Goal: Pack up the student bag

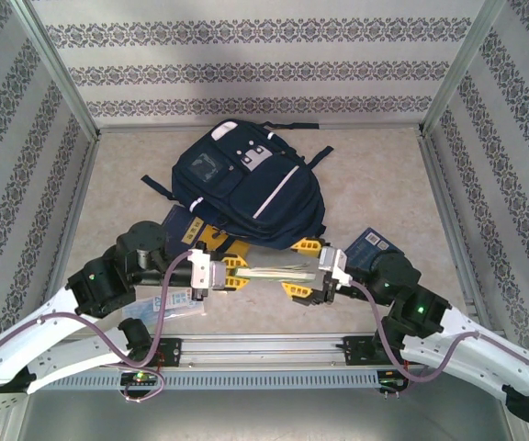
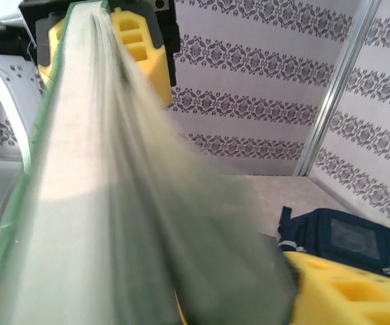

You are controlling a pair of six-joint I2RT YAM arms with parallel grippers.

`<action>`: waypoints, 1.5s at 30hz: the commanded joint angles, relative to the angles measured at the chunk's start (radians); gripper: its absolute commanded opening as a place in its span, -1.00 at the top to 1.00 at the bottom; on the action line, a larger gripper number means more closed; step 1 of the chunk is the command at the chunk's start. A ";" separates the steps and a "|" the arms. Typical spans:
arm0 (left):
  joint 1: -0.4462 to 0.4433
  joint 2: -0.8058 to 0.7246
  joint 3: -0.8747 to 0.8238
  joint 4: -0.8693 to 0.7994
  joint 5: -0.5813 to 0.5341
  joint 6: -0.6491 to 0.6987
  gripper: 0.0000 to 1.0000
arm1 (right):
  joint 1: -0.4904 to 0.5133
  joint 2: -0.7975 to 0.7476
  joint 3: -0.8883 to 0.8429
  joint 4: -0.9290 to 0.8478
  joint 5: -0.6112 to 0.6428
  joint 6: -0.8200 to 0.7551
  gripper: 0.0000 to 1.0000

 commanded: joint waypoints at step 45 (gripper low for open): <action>0.466 1.529 1.247 -0.455 -0.019 -0.773 -0.13 | -0.738 0.218 0.218 -0.644 0.076 0.849 1.00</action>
